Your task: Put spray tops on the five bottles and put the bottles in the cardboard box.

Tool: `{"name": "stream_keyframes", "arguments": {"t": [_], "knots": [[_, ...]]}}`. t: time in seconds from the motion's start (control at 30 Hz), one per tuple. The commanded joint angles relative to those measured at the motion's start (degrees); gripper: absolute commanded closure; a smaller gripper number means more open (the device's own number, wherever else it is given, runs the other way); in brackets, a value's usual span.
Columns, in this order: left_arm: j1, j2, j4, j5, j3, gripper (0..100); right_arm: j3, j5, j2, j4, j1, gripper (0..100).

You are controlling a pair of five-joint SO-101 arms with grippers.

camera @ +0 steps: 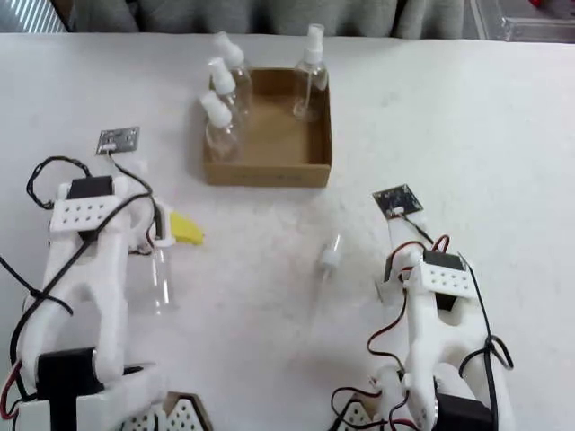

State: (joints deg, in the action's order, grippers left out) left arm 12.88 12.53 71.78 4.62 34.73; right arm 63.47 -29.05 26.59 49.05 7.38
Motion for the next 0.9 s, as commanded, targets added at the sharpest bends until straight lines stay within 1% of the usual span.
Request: {"name": "stream_keyframes", "arguments": {"t": [0.0, 0.07, 0.13, 0.23, 0.3, 0.37, 0.53, 0.57, 0.73, 0.87], "knots": [[0.8, 2.4, -0.3, 2.4, 0.1, 62, -0.1, -0.2, 0.7, -0.3, -0.4, 98.1], [1.5, 0.1, -1.8, 4.9, 0.2, 62, -0.1, -0.2, 0.7, -0.2, -0.4, 98.1], [2.3, -2.6, -3.1, 5.9, 0.0, 62, -0.1, -0.2, 0.7, -0.2, -0.4, 98.1], [3.6, -5.3, -4.6, 5.7, -0.8, 62, -0.1, -0.2, 0.7, -0.2, -0.3, 98.1], [5.1, -5.8, -4.3, 5.6, -2.2, 62, -0.1, -0.2, 0.7, -0.2, -0.4, 98.1], [6.5, -5.4, -3.3, 4.0, -3.2, 62, -0.1, -0.2, 0.7, -0.2, -0.4, 98.1], [6.5, -5.8, -3.7, 2.3, -3.2, 62, -0.1, -0.3, 0.7, -0.2, -0.4, 98.1], [6.5, -5.8, -3.7, 1.2, -3.2, 62, -0.1, -0.3, 0.7, -0.2, -0.4, 98.1], [6.8, -5.8, -5.4, -10.3, -3.0, 62, -0.1, -0.3, 0.7, -0.2, -0.5, 98.1], [7.7, -5.8, -5.9, -11.0, -2.9, 62, -0.1, -0.3, 0.7, -0.2, -0.5, 98.1]]}}
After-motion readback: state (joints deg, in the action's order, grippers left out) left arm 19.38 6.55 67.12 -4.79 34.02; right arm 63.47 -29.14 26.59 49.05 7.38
